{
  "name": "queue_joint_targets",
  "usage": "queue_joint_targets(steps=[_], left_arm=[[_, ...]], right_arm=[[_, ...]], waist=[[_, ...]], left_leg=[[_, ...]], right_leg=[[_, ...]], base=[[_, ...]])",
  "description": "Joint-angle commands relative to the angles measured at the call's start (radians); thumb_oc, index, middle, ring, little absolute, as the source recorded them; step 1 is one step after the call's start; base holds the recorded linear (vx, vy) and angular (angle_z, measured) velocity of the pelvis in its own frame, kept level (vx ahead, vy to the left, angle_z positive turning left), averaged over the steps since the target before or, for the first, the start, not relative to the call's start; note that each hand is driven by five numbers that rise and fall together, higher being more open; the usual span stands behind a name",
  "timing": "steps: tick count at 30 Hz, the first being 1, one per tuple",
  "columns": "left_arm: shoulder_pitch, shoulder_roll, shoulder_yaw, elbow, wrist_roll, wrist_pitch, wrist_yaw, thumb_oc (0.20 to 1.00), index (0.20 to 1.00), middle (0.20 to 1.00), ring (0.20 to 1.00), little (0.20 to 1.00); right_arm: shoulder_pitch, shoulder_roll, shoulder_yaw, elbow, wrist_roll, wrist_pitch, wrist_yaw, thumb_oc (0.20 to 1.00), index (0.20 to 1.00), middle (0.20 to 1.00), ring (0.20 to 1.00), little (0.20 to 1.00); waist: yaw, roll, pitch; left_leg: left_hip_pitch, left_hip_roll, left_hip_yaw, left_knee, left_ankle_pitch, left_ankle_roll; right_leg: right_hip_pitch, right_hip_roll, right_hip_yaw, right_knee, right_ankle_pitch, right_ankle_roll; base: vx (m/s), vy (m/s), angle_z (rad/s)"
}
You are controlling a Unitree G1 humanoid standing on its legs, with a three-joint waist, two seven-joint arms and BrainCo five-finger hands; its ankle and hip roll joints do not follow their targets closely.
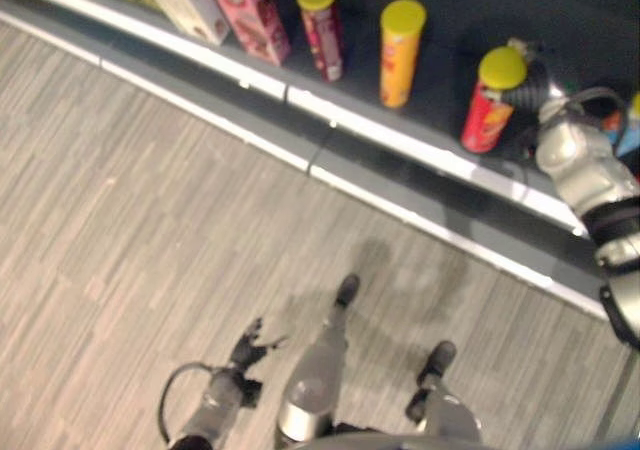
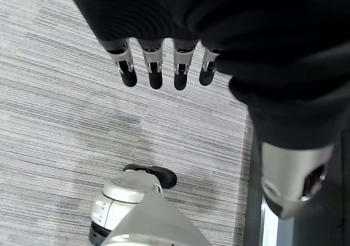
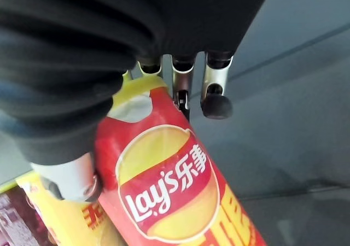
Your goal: Put the goods on the table back onto the shelves and tidy them up.
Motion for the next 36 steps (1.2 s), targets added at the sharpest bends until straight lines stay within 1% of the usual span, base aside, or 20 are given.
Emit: queue_joint_targets(steps=[1, 3, 8, 10, 11, 18, 19, 22, 25, 26, 27, 28, 31, 32, 33, 36], left_arm=[[0.001, 0.055, -0.026, 0.021, -0.024, -0.032, 0.028, 1.000, 1.000, 1.000, 1.000, 1.000], [-0.008, 0.056, -0.037, 0.017, -0.031, -0.035, 0.035, 1.000, 1.000, 1.000, 1.000, 1.000], [-0.011, 0.057, -0.046, -0.009, -0.037, -0.037, 0.043, 1.000, 1.000, 1.000, 1.000, 1.000], [-0.015, 0.057, -0.053, -0.015, -0.039, -0.040, 0.047, 1.000, 1.000, 1.000, 1.000, 1.000], [-0.015, 0.059, -0.057, -0.033, -0.043, -0.043, 0.049, 1.000, 1.000, 1.000, 1.000, 1.000], [-0.024, 0.051, -0.053, -0.031, -0.049, -0.043, 0.064, 1.000, 1.000, 1.000, 1.000, 1.000], [-0.034, 0.045, -0.054, -0.014, -0.046, -0.039, 0.063, 1.000, 1.000, 1.000, 1.000, 1.000], [-0.040, 0.042, -0.058, -0.006, -0.045, -0.037, 0.062, 1.000, 1.000, 1.000, 1.000, 1.000], [-0.036, 0.029, -0.085, -0.017, -0.064, -0.034, 0.052, 1.000, 1.000, 1.000, 1.000, 1.000], [-0.035, 0.019, -0.108, -0.024, -0.069, -0.035, 0.046, 1.000, 1.000, 1.000, 1.000, 1.000], [-0.035, 0.014, -0.121, -0.028, -0.069, -0.034, 0.042, 1.000, 1.000, 1.000, 1.000, 1.000], [-0.035, 0.013, -0.121, -0.028, -0.069, -0.034, 0.042, 1.000, 1.000, 1.000, 1.000, 1.000], [-0.034, -0.005, -0.146, -0.016, -0.069, -0.031, 0.028, 1.000, 1.000, 1.000, 1.000, 1.000], [-0.034, -0.006, -0.146, -0.016, -0.069, -0.031, 0.028, 1.000, 1.000, 1.000, 1.000, 1.000], [-0.042, -0.010, -0.156, -0.009, -0.068, -0.032, 0.025, 1.000, 1.000, 1.000, 1.000, 1.000], [-0.054, -0.015, -0.162, -0.008, -0.067, -0.034, 0.029, 1.000, 1.000, 1.000, 1.000, 1.000]], right_arm=[[-0.078, -0.037, 0.038, -0.039, 0.024, -0.012, -0.077, 0.200, 0.200, 0.200, 0.200, 0.200], [-0.111, -0.055, 0.059, -0.003, 0.032, -0.006, -0.091, 0.200, 0.200, 0.200, 0.200, 0.200], [-0.140, -0.065, 0.077, 0.046, 0.036, 0.003, -0.106, 0.200, 0.200, 0.200, 0.200, 0.200], [-0.158, -0.070, 0.091, 0.065, 0.039, 0.008, -0.110, 0.200, 0.200, 0.200, 0.200, 0.200], [-0.165, -0.082, 0.096, 0.069, 0.038, 0.008, -0.112, 0.200, 0.200, 0.200, 0.200, 0.200], [-0.169, -0.106, 0.099, 0.045, 0.032, 0.017, -0.127, 0.200, 0.200, 0.200, 0.200, 0.200], [-0.179, -0.110, 0.115, 0.022, 0.019, 0.016, -0.121, 0.200, 0.200, 0.200, 0.200, 0.200], [-0.197, -0.105, 0.140, 0.015, 0.009, 0.015, -0.108, 0.200, 0.200, 0.200, 0.200, 0.200], [-0.256, -0.082, 0.206, 0.047, -0.009, 0.014, -0.078, 0.200, 0.200, 0.200, 0.200, 0.200], [-0.278, -0.069, 0.238, 0.065, -0.021, 0.015, -0.062, 0.200, 0.200, 0.200, 0.200, 0.200], [-0.288, -0.065, 0.256, 0.073, -0.030, 0.015, -0.056, 0.200, 0.200, 0.200, 0.200, 0.200], [-0.289, -0.064, 0.258, 0.074, -0.030, 0.015, -0.056, 0.200, 0.200, 0.200, 0.200, 0.200], [-0.308, -0.061, 0.298, 0.095, -0.062, 0.024, -0.035, 0.200, 0.200, 0.200, 0.200, 0.200], [-0.308, -0.061, 0.299, 0.095, -0.062, 0.024, -0.035, 0.200, 0.200, 0.200, 0.200, 0.200], [-0.315, -0.060, 0.311, 0.099, -0.082, 0.032, -0.028, 0.200, 0.200, 0.200, 0.200, 0.200], [-0.334, -0.062, 0.325, 0.094, -0.093, 0.037, -0.023, 0.200, 0.200, 0.200, 0.200, 0.200]], waist=[[-0.001, -0.055, -0.087], [0.003, -0.055, -0.072], [0.006, -0.049, -0.065], [0.005, -0.044, -0.057], [0.003, -0.037, -0.049], [-0.011, -0.028, -0.046], [-0.020, -0.030, -0.047], [-0.025, -0.029, -0.049], [-0.028, -0.007, -0.057], [-0.028, 0.012, -0.062], [-0.029, 0.024, -0.065], [-0.029, 0.025, -0.065], [-0.029, 0.060, -0.073], [-0.029, 0.061, -0.073], [-0.031, 0.075, -0.079], [-0.037, 0.091, -0.082]], left_leg=[[0.010, 0.004, 0.012, 0.040, -0.143, 0.000], [-0.007, 0.002, 0.010, 0.039, -0.136, -0.003], [-0.022, 0.004, 0.014, 0.031, -0.128, -0.006], [-0.031, 0.004, 0.014, 0.028, -0.124, -0.009], [-0.039, 0.003, 0.014, 0.029, -0.122, -0.011], [-0.047, 0.002, 0.023, 0.022, -0.117, -0.014], [-0.044, 0.006, 0.031, 0.019, -0.119, -0.015], [-0.042, 0.010, 0.039, 0.019, -0.119, -0.016], [-0.042, 0.010, 0.047, 0.018, -0.121, -0.017], [-0.042, 0.008, 0.050, 0.017, -0.120, -0.017], [-0.042, 0.007, 0.052, 0.013, -0.119, -0.016], [-0.042, 0.007, 0.052, 0.013, -0.119, -0.016], [-0.039, 0.003, 0.044, 0.001, -0.114, -0.014], [-0.038, 0.003, 0.044, 0.001, -0.114, -0.014], [-0.037, 0.000, 0.041, -0.005, -0.112, -0.013], [-0.033, -0.004, 0.036, -0.018, -0.106, -0.013]], right_leg=[[-0.087, -0.079, 0.101, 0.082, -0.021, 0.030], [-0.101, -0.079, 0.100, 0.082, -0.019, 0.028], [-0.117, -0.078, 0.101, 0.077, -0.017, 0.026], [-0.125, -0.079, 0.103, 0.076, -0.015, 0.027], [-0.133, -0.082, 0.102, 0.079, -0.014, 0.027], [-0.147, -0.082, 0.110, 0.079, -0.014, 0.027], [-0.153, -0.079, 0.121, 0.078, -0.014, 0.026], [-0.156, -0.078, 0.132, 0.076, -0.013, 0.026], [-0.160, -0.079, 0.142, 0.071, -0.008, 0.027], [-0.162, -0.082, 0.147, 0.068, -0.003, 0.029], [-0.164, -0.082, 0.149, 0.064, -0.001, 0.031], [-0.164, -0.082, 0.149, 0.064, 0.000, 0.031], [-0.164, -0.084, 0.150, 0.056, 0.007, 0.037], [-0.164, -0.083, 0.149, 0.056, 0.007, 0.037], [-0.164, -0.084, 0.150, 0.054, 0.007, 0.040], [-0.163, -0.087, 0.145, 0.053, 0.006, 0.042]], base=[[-0.03, 0.016, 0.14], [-0.03, 0.010, 0.07], [-0.01, 0.002, 0.01], [-0.02, 0.014, -0.04], [-0.02, 0.024, -0.03], [0.00, 0.002, 0.00], [0.00, 0.007, -0.03], [0.00, 0.009, -0.06], [-0.01, 0.026, -0.21], [-0.02, 0.060, -0.21], [-0.01, 0.045, -0.19], [-0.01, 0.039, -0.14], [0.00, 0.029, -0.05], [0.00, 0.000, 0.00], [0.00, 0.000, 0.00], [0.00, 0.000, 0.00]])
